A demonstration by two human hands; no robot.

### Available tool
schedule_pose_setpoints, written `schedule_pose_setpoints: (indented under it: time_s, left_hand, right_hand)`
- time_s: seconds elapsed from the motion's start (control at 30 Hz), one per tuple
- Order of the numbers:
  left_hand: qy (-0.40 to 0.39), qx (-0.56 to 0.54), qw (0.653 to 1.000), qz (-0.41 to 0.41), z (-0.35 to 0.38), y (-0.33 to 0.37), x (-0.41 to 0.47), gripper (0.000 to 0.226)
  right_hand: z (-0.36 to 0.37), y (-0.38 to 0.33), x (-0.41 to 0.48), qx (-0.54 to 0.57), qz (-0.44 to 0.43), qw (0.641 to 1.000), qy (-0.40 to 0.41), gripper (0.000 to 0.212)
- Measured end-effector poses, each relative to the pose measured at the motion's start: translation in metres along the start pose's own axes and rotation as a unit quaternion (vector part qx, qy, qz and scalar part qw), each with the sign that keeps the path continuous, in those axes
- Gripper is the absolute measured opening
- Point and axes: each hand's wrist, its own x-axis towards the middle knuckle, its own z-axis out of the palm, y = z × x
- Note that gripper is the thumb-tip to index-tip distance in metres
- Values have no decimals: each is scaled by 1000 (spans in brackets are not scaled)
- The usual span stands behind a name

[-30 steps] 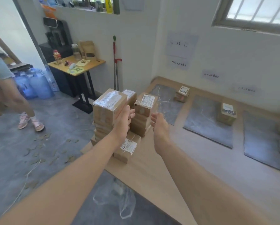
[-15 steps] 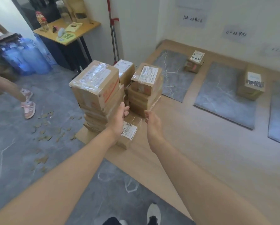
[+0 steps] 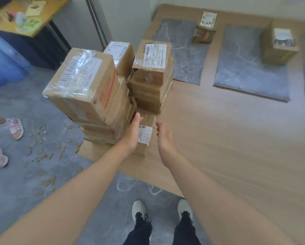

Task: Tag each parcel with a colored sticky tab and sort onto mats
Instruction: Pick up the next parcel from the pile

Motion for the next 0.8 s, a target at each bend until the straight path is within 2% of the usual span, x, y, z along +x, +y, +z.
schedule_pose_setpoints:
  time_s: [0.2,0.37,0.43,0.5,0.6,0.67,0.77,0.8]
  left_hand:
    - [-14,29,999,-5,-4,-8,17,58]
    - [-24,58,998,-8,-4,-12,22,65]
    - [-19,73,997,-13,-5,-14,24,80]
    - [-3,86,996,-22,-7,-23,32,99]
    - [21,110,993,-39,-10,-31,40,114]
    - [21,109,993,-41,-10,-22,34,106]
    - [-2,120,992,-32,-7,-11,23,69]
    - [-11,120,992,-34,-6,-10,21,63]
  right_hand:
    - [8,6,5,-9,6,1000,-8,45]
    - [11,12,14,12,18,1000,-13,33]
    - [10,15,15,14,22,1000,-12,39]
    - [10,17,16,9,28,999,-17,36]
    - [15,21,21,5,28,999,-17,37]
    - [17,22,21,-5,22,1000,-14,39]
    - [17,21,21,-14,21,1000,13,43]
    - [15,20,20,-17,20,999,20,45]
